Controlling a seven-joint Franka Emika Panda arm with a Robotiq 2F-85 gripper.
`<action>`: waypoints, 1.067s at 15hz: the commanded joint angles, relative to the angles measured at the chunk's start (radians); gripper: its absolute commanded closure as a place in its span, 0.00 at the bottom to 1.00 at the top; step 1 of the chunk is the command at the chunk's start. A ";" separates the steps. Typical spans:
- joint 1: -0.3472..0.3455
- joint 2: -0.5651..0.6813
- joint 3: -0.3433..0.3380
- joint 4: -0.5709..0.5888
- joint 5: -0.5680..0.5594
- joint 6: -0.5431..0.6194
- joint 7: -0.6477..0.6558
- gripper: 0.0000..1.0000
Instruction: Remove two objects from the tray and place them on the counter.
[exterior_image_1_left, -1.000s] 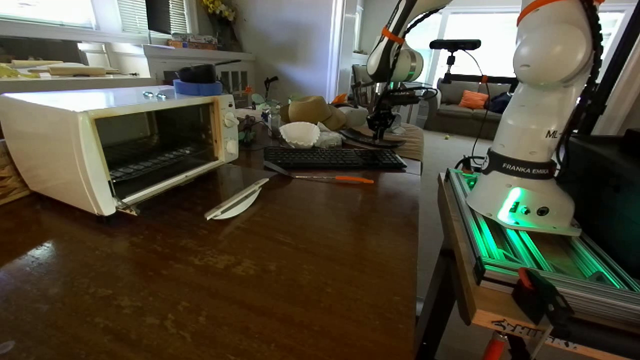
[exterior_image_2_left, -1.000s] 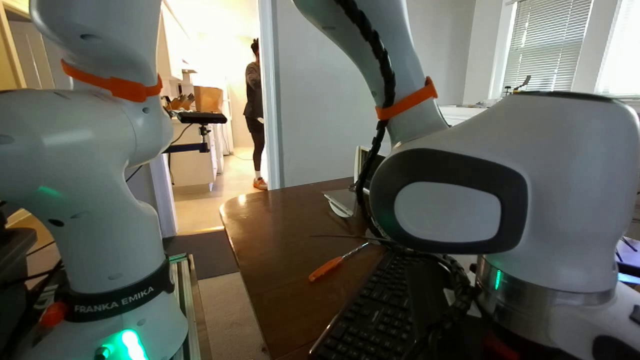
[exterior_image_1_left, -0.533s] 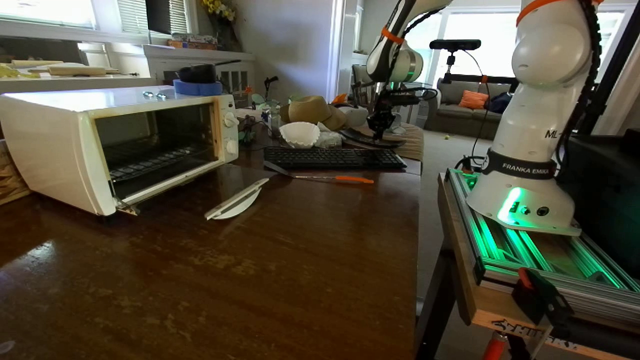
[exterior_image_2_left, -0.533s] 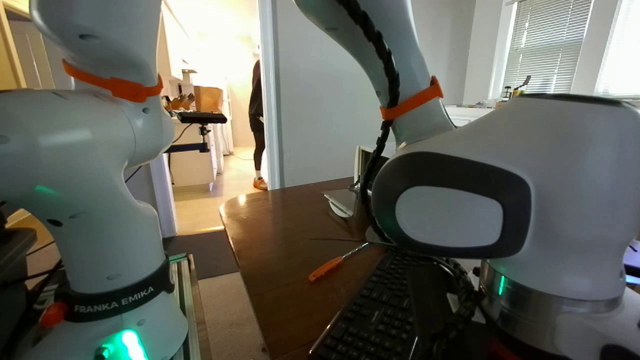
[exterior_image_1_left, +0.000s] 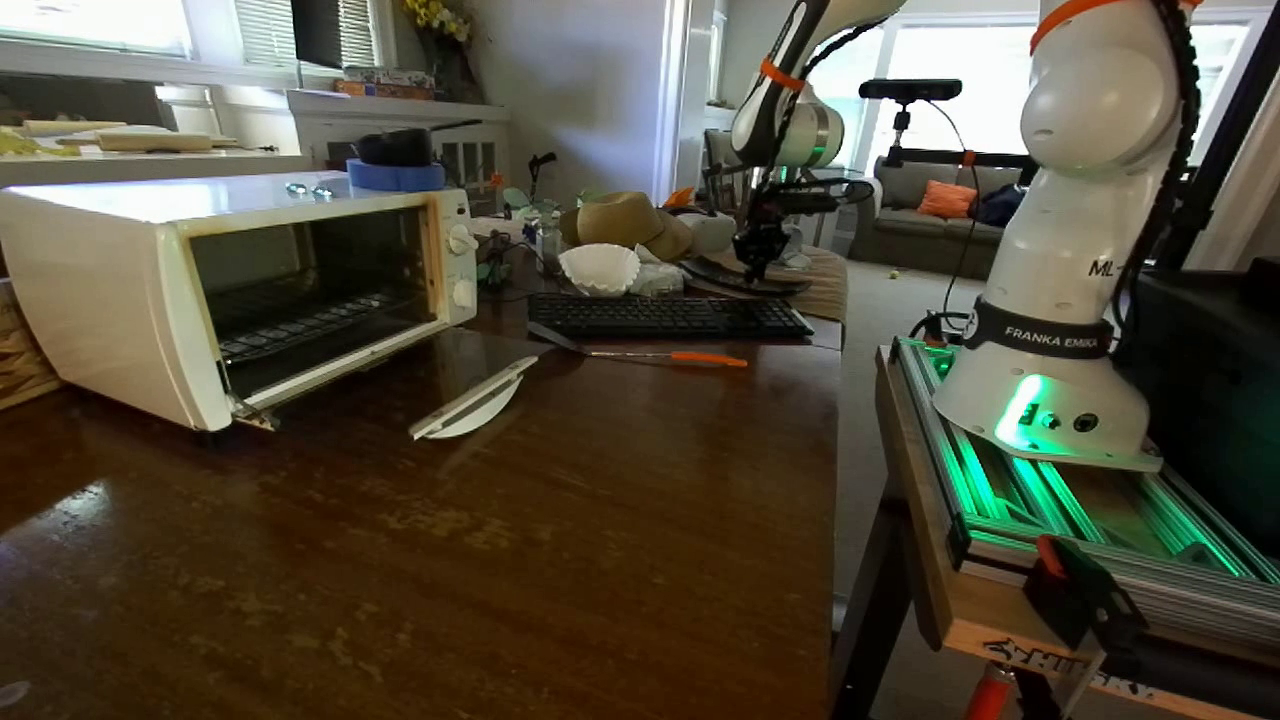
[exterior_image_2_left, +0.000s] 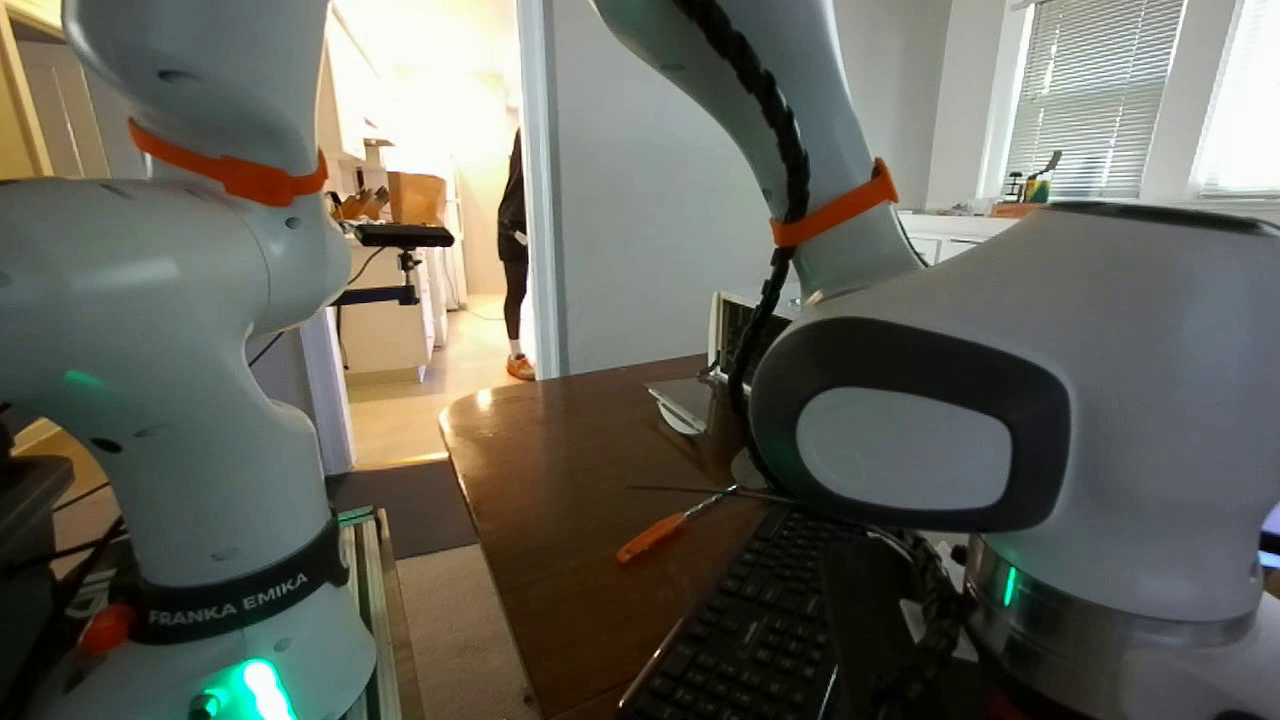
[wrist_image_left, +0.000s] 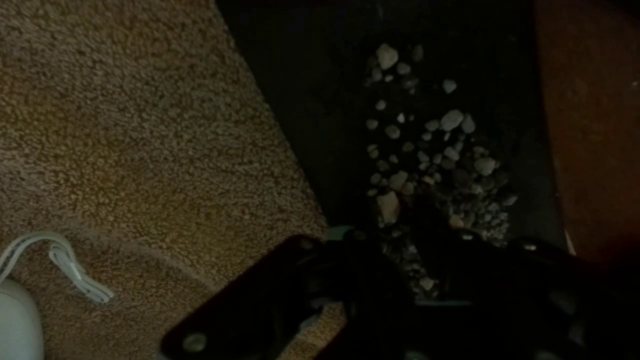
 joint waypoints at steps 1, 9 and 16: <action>-0.023 0.020 0.022 0.016 0.038 0.001 -0.040 0.73; -0.023 0.025 0.022 0.016 0.029 0.002 -0.037 0.79; -0.019 -0.003 0.016 0.010 0.022 -0.013 -0.027 0.98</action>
